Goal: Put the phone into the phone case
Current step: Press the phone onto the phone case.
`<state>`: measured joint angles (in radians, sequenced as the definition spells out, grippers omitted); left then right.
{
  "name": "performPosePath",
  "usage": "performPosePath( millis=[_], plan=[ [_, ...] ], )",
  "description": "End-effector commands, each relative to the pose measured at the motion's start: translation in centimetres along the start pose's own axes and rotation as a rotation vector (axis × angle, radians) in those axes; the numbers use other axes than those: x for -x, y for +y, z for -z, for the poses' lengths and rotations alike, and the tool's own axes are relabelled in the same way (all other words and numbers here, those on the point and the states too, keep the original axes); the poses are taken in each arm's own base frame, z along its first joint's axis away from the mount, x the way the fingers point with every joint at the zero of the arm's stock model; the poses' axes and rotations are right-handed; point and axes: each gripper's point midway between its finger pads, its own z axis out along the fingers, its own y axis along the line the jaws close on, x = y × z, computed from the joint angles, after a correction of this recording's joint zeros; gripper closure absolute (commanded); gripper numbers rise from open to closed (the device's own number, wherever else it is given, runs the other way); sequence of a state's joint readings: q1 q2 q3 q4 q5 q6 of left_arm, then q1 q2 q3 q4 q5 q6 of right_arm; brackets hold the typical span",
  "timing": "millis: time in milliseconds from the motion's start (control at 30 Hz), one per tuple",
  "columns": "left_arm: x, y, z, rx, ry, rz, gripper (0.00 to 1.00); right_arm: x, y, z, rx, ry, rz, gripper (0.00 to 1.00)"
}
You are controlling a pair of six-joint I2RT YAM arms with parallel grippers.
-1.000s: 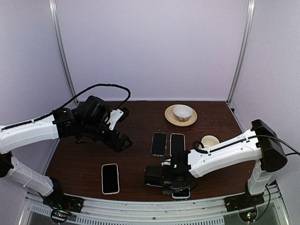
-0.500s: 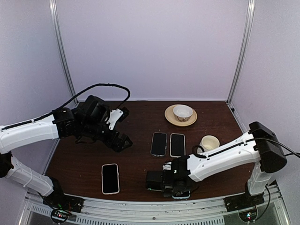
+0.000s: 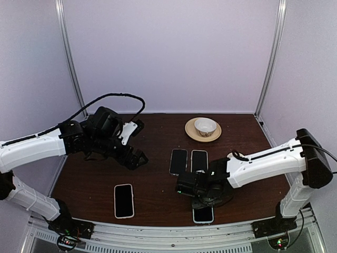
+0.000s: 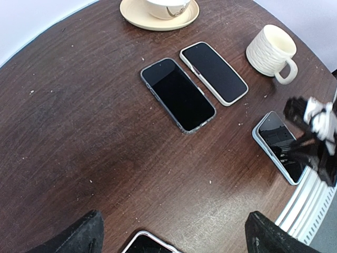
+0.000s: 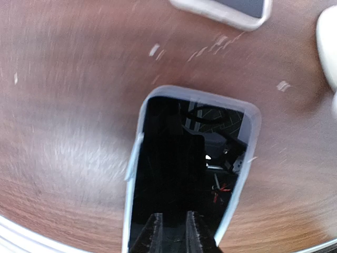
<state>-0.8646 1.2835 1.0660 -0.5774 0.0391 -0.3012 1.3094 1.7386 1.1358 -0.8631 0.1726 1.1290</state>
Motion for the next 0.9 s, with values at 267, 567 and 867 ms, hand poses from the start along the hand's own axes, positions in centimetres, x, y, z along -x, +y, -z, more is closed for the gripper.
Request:
performPosePath(
  millis=[267,567,867],
  plan=[
    [1.1,0.0,0.3,-0.006,-0.038,0.013,0.03,3.0,-4.2,-1.9,-0.024,0.012,-0.062,0.64],
    [1.3,0.1,0.6,-0.01,-0.047,0.016,0.02,-2.6,-6.3,-5.8,-0.047,0.171,-0.098,0.83],
    [1.3,0.1,0.5,-0.013,-0.043,0.019,0.02,-5.1,-9.2,-8.6,-0.19,0.308,0.004,0.98]
  ],
)
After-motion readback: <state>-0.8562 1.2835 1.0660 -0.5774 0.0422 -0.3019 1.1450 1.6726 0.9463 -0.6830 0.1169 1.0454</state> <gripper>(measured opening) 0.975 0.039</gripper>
